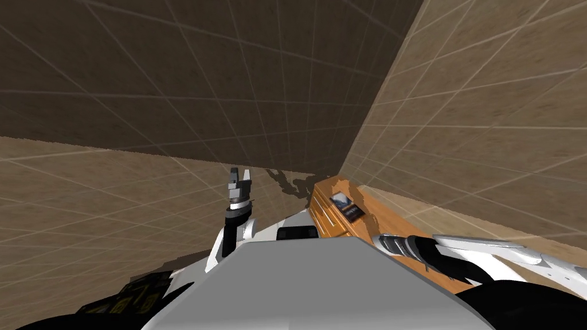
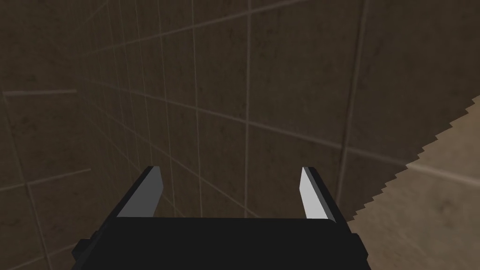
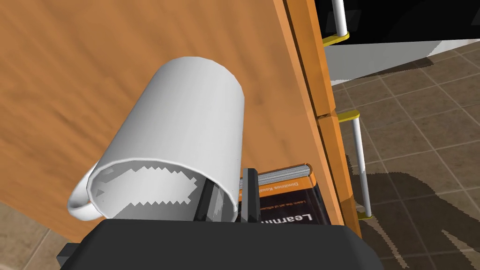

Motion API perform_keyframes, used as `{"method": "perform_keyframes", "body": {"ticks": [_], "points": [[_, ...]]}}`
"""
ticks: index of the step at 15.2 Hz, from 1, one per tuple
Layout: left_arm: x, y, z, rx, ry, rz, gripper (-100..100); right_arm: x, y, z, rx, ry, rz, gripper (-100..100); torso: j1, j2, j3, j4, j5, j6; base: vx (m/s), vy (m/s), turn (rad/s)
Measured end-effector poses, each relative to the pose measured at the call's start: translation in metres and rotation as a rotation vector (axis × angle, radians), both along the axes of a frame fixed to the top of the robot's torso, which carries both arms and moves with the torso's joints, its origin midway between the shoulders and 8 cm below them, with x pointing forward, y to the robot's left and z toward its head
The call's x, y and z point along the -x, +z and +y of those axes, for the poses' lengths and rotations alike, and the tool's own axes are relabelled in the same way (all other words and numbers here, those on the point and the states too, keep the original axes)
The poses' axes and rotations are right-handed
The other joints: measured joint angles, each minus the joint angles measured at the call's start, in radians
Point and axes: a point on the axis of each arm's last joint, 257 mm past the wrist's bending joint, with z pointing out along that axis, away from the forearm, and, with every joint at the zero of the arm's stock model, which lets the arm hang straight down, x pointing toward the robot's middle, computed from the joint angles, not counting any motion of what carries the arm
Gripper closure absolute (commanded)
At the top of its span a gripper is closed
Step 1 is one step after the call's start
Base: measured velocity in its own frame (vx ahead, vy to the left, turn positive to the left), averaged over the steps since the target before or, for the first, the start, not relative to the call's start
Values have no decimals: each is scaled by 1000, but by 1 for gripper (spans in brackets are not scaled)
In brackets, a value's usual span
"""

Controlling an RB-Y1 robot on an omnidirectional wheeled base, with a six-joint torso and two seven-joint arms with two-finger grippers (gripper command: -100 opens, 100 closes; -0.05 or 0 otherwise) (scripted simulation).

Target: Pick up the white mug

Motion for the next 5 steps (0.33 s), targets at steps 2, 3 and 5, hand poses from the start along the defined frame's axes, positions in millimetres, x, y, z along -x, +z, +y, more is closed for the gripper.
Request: {"method": "perform_keyframes", "body": {"ticks": [2,3,5], "points": [[0,0,0,0,0,0,0,-6,5,3,0,5,0,100,0,1,0,0,0,0,-16,-13,-68],[0,0,0,0,0,0,0,-9,8,3,-1,6,1,100,0,0,0,0,0,0,-12,-11,-55],[0,0,0,0,0,0,0,-13,13,7,1,21,3,100,0,0,0,0,0,-1,-9,-8,-40]]}}
